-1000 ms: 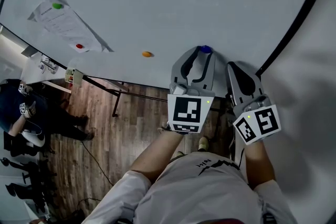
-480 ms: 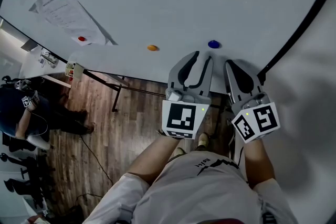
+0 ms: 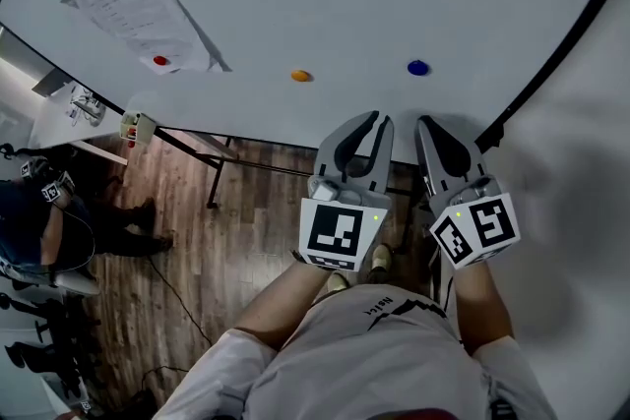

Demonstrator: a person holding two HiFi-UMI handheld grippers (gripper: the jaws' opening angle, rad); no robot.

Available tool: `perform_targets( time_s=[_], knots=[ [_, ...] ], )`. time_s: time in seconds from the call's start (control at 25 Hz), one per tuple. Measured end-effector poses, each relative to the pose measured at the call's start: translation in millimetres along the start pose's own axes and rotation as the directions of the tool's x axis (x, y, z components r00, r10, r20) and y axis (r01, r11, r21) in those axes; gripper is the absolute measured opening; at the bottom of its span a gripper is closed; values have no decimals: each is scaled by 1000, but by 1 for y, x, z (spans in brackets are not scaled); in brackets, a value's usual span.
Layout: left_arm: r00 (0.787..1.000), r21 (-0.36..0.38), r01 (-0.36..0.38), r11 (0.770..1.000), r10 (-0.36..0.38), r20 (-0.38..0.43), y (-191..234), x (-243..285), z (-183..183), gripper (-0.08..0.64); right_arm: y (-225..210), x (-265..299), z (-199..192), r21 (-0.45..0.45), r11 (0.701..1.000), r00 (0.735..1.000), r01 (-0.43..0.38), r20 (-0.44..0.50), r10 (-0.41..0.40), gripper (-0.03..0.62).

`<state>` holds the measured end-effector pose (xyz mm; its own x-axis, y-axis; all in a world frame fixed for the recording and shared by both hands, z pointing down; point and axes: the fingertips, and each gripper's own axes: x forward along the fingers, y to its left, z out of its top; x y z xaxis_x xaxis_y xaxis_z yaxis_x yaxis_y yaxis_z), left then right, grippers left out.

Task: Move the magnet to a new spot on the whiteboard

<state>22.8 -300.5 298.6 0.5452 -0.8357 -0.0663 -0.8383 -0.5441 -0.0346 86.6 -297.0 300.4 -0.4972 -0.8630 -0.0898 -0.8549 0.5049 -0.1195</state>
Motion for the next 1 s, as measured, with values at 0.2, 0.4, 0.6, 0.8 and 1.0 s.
perform_targets(
  time_s=[0.2,0.4,0.6,0.8,1.0],
  knots=[
    [999,-28,33,999,-33,-11,-1,-26,-5,26,23,-11,-9,7,1000,999,27,-18,-27,12],
    [997,-58,70,996,-71,-10,-4,-51,-5,12,45,-27,-16,17,998,998,60,-29,-59,12],
    [994,-75,112,991,-113,-7,-11,-72,-7,12,63,-44,-24,30,995,995,95,-44,-94,12],
    [991,-84,136,987,-137,-2,-20,-88,-8,12,74,-60,-25,4,992,991,128,-46,-128,12],
    [991,-82,136,987,-136,8,-21,-99,-4,12,85,-65,-23,-3,992,991,127,-44,-127,12]
  ],
)
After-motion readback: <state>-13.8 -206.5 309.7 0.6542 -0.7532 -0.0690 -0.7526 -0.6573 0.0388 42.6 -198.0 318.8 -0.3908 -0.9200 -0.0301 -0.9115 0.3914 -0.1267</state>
